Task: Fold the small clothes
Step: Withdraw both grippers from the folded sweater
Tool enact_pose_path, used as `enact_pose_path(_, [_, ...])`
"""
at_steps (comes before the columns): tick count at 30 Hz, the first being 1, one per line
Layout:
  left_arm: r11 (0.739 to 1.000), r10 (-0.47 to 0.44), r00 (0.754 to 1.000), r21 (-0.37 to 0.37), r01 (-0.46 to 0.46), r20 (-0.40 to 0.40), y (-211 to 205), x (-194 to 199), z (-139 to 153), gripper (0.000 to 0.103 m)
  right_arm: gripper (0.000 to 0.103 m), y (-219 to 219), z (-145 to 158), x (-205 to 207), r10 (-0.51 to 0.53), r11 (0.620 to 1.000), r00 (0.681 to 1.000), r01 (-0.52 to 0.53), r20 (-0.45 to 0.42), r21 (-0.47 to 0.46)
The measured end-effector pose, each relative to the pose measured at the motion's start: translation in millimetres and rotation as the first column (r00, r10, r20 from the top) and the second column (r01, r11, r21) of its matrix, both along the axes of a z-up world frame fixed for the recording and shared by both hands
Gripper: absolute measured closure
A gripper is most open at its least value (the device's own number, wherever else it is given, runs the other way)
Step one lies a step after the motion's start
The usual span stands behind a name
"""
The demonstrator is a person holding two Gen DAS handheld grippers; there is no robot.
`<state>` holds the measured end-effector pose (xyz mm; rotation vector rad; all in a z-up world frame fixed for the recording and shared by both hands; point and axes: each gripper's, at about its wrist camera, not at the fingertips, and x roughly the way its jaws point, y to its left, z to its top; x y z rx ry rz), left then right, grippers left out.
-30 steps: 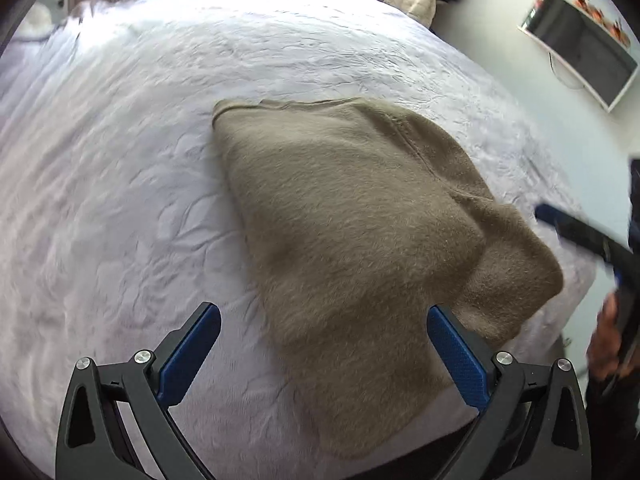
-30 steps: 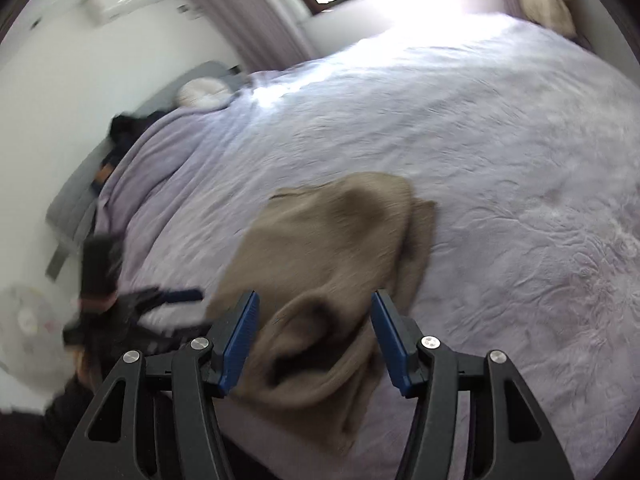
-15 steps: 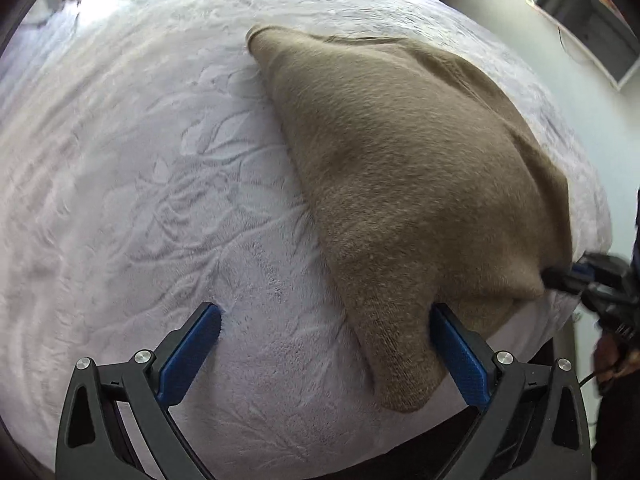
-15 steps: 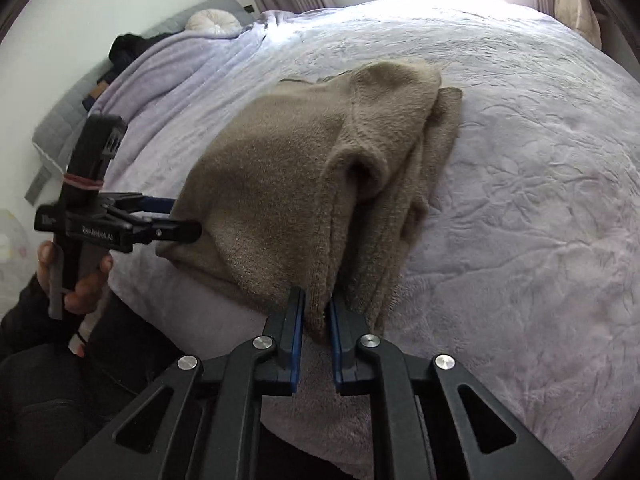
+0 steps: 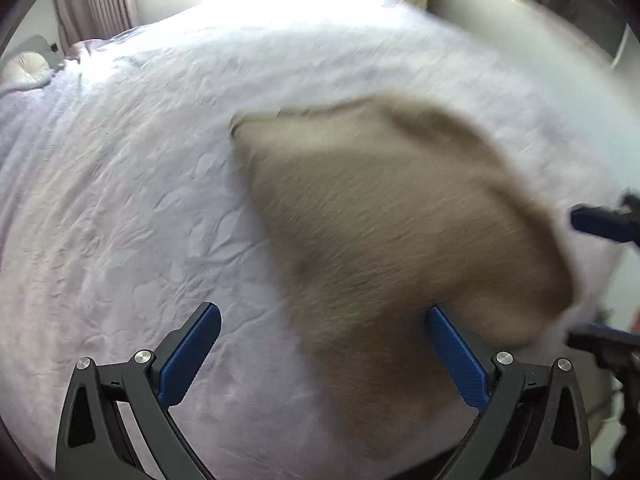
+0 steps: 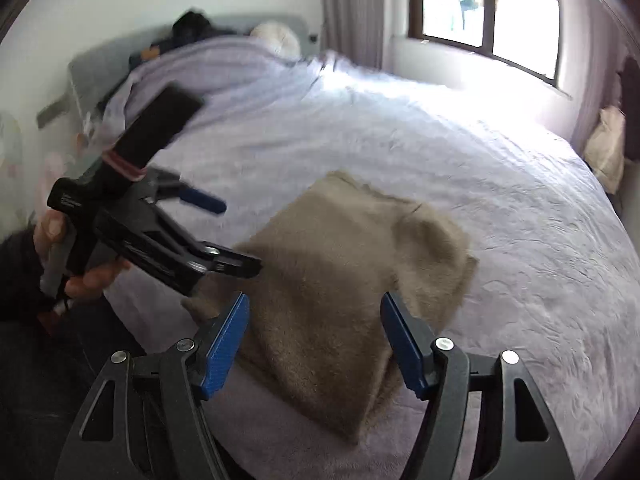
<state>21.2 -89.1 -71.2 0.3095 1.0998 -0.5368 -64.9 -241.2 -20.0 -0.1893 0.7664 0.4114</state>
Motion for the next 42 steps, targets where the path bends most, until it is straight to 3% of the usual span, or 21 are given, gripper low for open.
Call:
enact_pose_path(2, [1.0, -0.001, 0.998, -0.029, 0.0, -0.061, 7, 4, -18, 0.0, 0.033, 3, -24, 8, 0.016, 0.998, 0.998, -0.019, -0.067, -0.054])
enact_pose_path(4, [0.997, 0.002, 0.993, -0.071, -0.011, -0.115, 21, 6, -28, 0.0, 0.035, -9, -54, 14, -0.034, 0.991, 0.992, 0.017, -0.125, -0.131])
enact_pose_path(6, [0.995, -0.005, 0.99, -0.1, -0.01, -0.142, 32, 1, -33, 0.0, 0.035, -32, -64, 12, -0.041, 0.999, 0.988, 0.038, -0.151, -0.023])
enact_pose_path(8, [0.995, -0.014, 0.991, -0.096, 0.001, -0.132, 35, -2, -31, 0.0, 0.036, -43, -61, 8, -0.047, 0.998, 0.987, 0.054, -0.155, 0.042])
enact_pose_path(11, [0.994, -0.003, 0.994, -0.109, -0.009, -0.111, 40, -2, -7, 0.0, 0.035, -43, -46, 3, -0.038, 0.999, 0.988, 0.043, -0.148, 0.032])
enact_pose_path(14, [0.988, 0.011, 0.999, -0.156, -0.018, -0.044, 39, 8, 22, 0.0, 0.031, -46, -13, 3, -0.029, 0.998, 0.999, 0.031, -0.046, 0.047])
enact_pose_path(16, [0.989, 0.04, 0.999, -0.143, -0.044, -0.034, 27, 25, 28, 0.0, 0.023, -50, 2, 15, -0.05, 0.998, 0.999, 0.049, 0.015, 0.05])
enact_pose_path(18, [0.992, 0.064, 0.998, -0.11, -0.067, -0.027, 10, 42, 25, 0.0, 0.023, -53, 7, 45, -0.095, 0.993, 0.995, 0.093, 0.029, 0.066])
enact_pose_path(21, [0.993, 0.074, 0.996, -0.082, -0.079, -0.055, -19, 59, 13, 0.0, 0.023, -62, -1, 94, -0.145, 0.982, 0.989, 0.148, -0.035, 0.121])
enact_pose_path(23, [0.995, 0.094, 0.995, -0.021, -0.094, -0.026, -25, 66, 3, 0.0, 0.024, -69, -19, 122, -0.144, 0.977, 0.983, 0.16, -0.114, 0.139])
enact_pose_path(26, [0.994, 0.112, 0.993, -0.004, -0.112, -0.032, -31, 73, -8, 0.0, 0.024, -73, -52, 154, -0.168, 0.98, 0.963, 0.187, -0.212, 0.071])
enact_pose_path(27, [0.994, 0.11, 0.994, -0.003, -0.11, -0.025, -34, 73, -10, 0.0, 0.023, -72, -63, 157, -0.178, 0.982, 0.961, 0.188, -0.212, 0.03])
enact_pose_path(30, [0.996, 0.089, 0.996, 0.005, -0.09, 0.029, -37, 69, -11, 0.0, 0.023, -86, -70, 157, -0.172, 0.974, 0.962, 0.199, -0.213, 0.11])
enact_pose_path(32, [0.996, 0.085, 0.995, 0.013, -0.085, 0.043, -41, 70, -13, 0.0, 0.023, -85, -72, 157, -0.165, 0.975, 0.964, 0.191, -0.208, 0.112])
enact_pose_path(39, [0.996, 0.083, 0.995, 0.012, -0.084, 0.058, -40, 70, -12, 0.0, 0.022, -71, -37, 157, -0.159, 0.976, 0.974, 0.18, -0.162, 0.125])
enact_pose_path(42, [0.996, 0.086, 0.995, 0.002, -0.086, 0.042, -37, 71, -13, 0.0, 0.022, -59, -45, 168, -0.144, 0.982, 0.97, 0.164, -0.196, 0.092])
